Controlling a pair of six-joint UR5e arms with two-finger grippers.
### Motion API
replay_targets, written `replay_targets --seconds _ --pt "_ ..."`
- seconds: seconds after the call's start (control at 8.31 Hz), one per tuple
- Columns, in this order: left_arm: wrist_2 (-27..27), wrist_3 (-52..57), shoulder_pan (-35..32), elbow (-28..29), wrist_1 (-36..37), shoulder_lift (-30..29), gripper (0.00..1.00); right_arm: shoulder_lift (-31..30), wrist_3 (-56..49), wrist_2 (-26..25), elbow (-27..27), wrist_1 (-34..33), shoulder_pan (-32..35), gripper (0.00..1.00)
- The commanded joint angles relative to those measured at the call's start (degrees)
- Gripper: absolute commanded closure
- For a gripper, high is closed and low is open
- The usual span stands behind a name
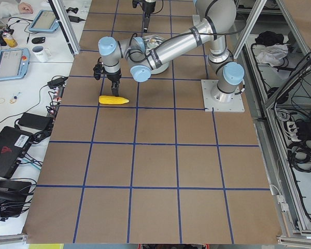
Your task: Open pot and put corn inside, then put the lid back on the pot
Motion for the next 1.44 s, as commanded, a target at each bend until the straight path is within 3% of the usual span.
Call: replay_targets --seconds 0.0,0.6,0.96,1.32 --pt "-0.1 1.4 0.1 0.1 7.7 -6.4 0.00 3.7 3.9 0.0 0.6 -4.3 2.8 0.00" --pt "-0.6 3.4 0.1 0.1 7.7 -8.9 0.00 5.0 1.1 -1.2 0.9 -2.2 5.0 0.07" --pt "-3.2 2.7 0.0 0.5 7.7 -10.3 0.00 5.1 0.8 -1.4 0.9 -0.7 5.2 0.27" --pt "-4.4 3.4 0.0 0.5 7.7 -11.2 0.00 4.9 0.9 -1.0 0.9 -0.4 5.2 0.56"
